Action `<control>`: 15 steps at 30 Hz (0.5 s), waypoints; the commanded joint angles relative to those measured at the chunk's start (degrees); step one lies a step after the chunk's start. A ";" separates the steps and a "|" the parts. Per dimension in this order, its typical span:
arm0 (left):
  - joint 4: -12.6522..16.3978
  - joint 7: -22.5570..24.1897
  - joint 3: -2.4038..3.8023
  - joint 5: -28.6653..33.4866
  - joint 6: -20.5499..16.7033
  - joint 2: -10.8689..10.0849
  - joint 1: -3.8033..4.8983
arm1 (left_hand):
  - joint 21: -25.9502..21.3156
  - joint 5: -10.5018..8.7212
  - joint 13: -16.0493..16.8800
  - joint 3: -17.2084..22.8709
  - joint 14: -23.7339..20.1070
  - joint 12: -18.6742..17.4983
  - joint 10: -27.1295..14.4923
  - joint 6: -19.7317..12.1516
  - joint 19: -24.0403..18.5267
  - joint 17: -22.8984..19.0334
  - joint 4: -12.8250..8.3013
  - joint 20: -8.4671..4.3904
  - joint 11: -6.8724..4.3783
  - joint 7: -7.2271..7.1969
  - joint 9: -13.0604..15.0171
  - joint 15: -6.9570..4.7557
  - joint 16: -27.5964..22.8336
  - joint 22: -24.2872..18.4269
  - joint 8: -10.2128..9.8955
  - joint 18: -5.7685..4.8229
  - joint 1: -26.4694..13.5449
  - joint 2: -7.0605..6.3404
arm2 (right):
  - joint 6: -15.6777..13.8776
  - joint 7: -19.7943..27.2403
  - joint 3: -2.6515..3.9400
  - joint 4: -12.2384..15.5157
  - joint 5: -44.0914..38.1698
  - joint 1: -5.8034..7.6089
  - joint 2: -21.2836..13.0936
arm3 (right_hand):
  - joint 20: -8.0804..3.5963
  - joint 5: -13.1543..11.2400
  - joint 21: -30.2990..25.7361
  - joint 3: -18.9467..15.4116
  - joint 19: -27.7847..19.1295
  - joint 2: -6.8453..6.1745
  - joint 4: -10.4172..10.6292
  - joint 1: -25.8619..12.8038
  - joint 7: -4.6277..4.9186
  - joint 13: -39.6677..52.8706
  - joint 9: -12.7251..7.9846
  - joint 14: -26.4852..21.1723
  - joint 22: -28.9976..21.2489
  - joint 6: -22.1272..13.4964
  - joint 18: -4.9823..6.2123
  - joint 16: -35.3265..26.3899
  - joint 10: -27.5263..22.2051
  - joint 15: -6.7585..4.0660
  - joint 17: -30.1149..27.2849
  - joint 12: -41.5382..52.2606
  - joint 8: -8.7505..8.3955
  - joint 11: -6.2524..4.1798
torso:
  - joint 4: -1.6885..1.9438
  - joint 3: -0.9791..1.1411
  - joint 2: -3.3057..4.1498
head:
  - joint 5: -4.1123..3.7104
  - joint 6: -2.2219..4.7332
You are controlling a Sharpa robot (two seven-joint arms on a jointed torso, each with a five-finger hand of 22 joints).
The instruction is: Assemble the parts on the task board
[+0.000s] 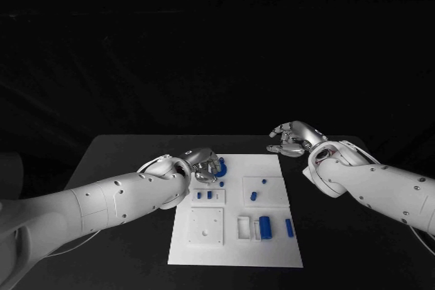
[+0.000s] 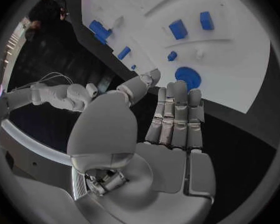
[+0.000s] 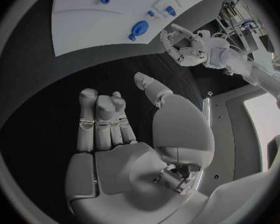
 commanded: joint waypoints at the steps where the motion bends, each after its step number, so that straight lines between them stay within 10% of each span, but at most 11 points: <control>1: -1.28 3.88 -0.28 -6.67 -1.98 1.38 -0.04 | 0.20 -0.62 -0.68 0.24 0.72 -1.06 0.63 0.68 0.74 0.19 0.14 -2.13 0.06 0.00 -0.35 -0.03 0.54 0.16 -0.21 1.16 0.63 -0.02 | 0.33 0.93 0.02 -0.04 -0.19 -0.03 0.25 | -0.22 0.26 -0.38 -0.24 0.19 -0.15 -0.03 -0.47 0.30 -0.08 -0.06 0.24 1.02 -0.11 2.41 -0.22 -0.42 0.11 0.07 0.18 0.28 -0.08 | -0.10 -0.02 0.03 | -0.12 0.14; 15: -6.58 4.23 -1.67 -10.18 1.23 5.74 -0.31 | 1.47 -1.57 -3.31 -0.49 3.45 -5.67 1.97 3.13 3.31 0.96 0.21 -2.25 0.14 -0.62 -1.73 -0.12 1.90 1.14 -0.63 2.35 0.04 1.01 | 0.38 0.97 0.03 0.14 -0.17 -0.03 0.45 | -0.21 0.35 -0.43 -0.25 0.15 -0.15 0.05 -0.53 0.32 -0.16 -0.08 0.19 1.01 -0.15 2.41 -0.27 -0.47 0.13 0.06 0.15 0.26 -0.06 | -0.24 -0.01 0.14 | -0.31 0.14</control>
